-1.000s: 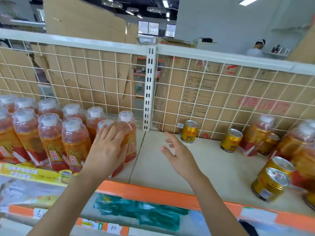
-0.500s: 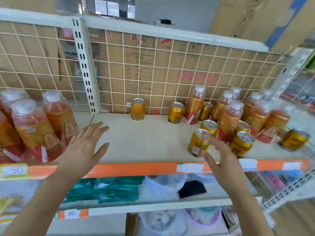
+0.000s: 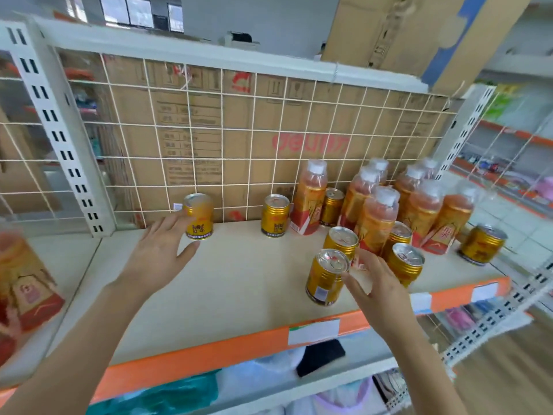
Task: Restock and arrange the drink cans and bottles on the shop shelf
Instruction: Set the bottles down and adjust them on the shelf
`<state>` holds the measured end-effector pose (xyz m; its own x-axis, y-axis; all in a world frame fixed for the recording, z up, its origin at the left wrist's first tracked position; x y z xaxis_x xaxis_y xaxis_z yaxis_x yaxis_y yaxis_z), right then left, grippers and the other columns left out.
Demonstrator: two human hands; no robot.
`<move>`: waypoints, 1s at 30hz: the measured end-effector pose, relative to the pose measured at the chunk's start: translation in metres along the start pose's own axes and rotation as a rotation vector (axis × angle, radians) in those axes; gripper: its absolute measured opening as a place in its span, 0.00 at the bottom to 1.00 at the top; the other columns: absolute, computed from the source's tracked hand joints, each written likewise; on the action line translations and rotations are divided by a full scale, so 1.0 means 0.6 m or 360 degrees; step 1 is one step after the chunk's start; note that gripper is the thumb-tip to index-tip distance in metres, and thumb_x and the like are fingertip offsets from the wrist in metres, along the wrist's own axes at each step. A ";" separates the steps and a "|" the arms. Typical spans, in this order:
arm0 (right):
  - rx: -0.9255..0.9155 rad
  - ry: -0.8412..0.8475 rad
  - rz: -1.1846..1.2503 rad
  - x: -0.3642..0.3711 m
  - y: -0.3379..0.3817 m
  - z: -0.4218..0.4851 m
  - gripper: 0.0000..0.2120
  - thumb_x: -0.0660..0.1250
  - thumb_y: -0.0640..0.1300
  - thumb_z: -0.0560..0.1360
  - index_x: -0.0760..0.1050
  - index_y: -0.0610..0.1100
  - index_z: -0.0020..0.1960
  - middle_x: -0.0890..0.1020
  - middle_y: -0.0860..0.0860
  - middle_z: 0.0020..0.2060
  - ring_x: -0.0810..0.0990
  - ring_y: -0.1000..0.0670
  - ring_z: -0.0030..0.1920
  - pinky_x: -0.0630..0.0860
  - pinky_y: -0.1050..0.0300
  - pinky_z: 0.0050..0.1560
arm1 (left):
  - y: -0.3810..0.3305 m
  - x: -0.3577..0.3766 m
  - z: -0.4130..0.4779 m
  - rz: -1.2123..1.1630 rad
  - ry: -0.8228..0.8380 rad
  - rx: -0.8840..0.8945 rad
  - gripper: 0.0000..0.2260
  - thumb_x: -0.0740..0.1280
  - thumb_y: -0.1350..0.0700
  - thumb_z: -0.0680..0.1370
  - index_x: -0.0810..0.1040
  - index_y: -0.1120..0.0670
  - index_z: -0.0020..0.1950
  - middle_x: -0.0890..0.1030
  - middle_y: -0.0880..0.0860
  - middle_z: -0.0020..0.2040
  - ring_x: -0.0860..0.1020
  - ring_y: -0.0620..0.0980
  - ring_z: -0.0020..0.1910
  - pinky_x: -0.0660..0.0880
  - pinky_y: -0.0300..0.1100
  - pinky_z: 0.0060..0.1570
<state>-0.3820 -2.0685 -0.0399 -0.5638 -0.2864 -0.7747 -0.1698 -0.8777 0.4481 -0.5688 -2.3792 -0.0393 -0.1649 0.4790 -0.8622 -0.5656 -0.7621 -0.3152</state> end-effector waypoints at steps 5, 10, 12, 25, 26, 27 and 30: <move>-0.0016 -0.0084 -0.0020 0.038 0.027 0.045 0.22 0.68 0.51 0.74 0.69 0.51 0.67 0.78 0.54 0.56 0.79 0.48 0.50 0.73 0.60 0.37 | 0.028 0.042 0.097 -0.0084 0.0042 -0.0022 0.21 0.68 0.56 0.75 0.69 0.52 0.68 0.71 0.54 0.66 0.69 0.59 0.63 0.67 0.56 0.60; 0.0026 -0.0104 -0.0086 0.080 0.035 0.057 0.21 0.72 0.51 0.70 0.74 0.49 0.61 0.80 0.52 0.52 0.79 0.47 0.48 0.74 0.58 0.35 | 0.067 0.089 0.167 -0.0021 0.0136 -0.0265 0.28 0.67 0.49 0.76 0.63 0.54 0.72 0.68 0.56 0.68 0.65 0.60 0.67 0.64 0.54 0.64; -0.0002 -0.0094 -0.0124 0.090 0.036 0.057 0.22 0.71 0.54 0.67 0.76 0.47 0.58 0.80 0.52 0.50 0.80 0.46 0.47 0.72 0.63 0.35 | 0.075 0.107 0.178 -0.0108 0.0142 -0.0335 0.29 0.69 0.49 0.74 0.64 0.55 0.72 0.67 0.57 0.68 0.65 0.61 0.66 0.67 0.56 0.62; 0.0071 0.0094 0.0001 0.115 0.030 0.058 0.25 0.77 0.55 0.60 0.75 0.49 0.53 0.75 0.55 0.48 0.77 0.53 0.42 0.72 0.69 0.35 | 0.093 0.119 0.154 -0.0621 -0.0045 -0.0241 0.27 0.79 0.56 0.63 0.74 0.47 0.59 0.72 0.51 0.52 0.74 0.54 0.52 0.72 0.45 0.50; 0.0056 0.0091 0.0048 0.121 0.040 0.058 0.25 0.77 0.56 0.60 0.75 0.48 0.53 0.75 0.55 0.47 0.77 0.53 0.41 0.73 0.68 0.35 | 0.093 0.118 0.143 -0.0660 -0.0043 -0.0219 0.27 0.79 0.56 0.62 0.74 0.45 0.58 0.73 0.51 0.52 0.75 0.54 0.52 0.73 0.46 0.51; 0.0033 0.0087 0.0079 0.126 0.053 0.058 0.26 0.75 0.58 0.60 0.75 0.49 0.54 0.74 0.56 0.46 0.77 0.54 0.41 0.73 0.70 0.35 | 0.093 0.115 0.132 -0.0695 -0.0047 -0.0201 0.28 0.80 0.56 0.62 0.74 0.44 0.57 0.74 0.51 0.52 0.75 0.54 0.53 0.73 0.47 0.52; -0.0020 0.0112 0.0217 0.147 0.088 0.059 0.29 0.67 0.64 0.59 0.75 0.49 0.54 0.74 0.58 0.47 0.75 0.59 0.42 0.68 0.78 0.36 | 0.089 0.099 0.094 -0.0753 -0.0075 -0.0166 0.29 0.80 0.56 0.61 0.72 0.39 0.57 0.75 0.47 0.55 0.75 0.50 0.54 0.74 0.46 0.54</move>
<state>-0.4693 -2.1262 -0.0687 -0.5226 -0.4292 -0.7367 -0.0854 -0.8334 0.5461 -0.6543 -2.3668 -0.0850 0.0529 0.8009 -0.5965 -0.5037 -0.4944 -0.7085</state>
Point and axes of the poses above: each hand's wrist, its own z-axis towards the middle knuckle, its own x-axis out of the palm, y = z × x, the point moved 5 cm from there along z, towards the middle knuckle
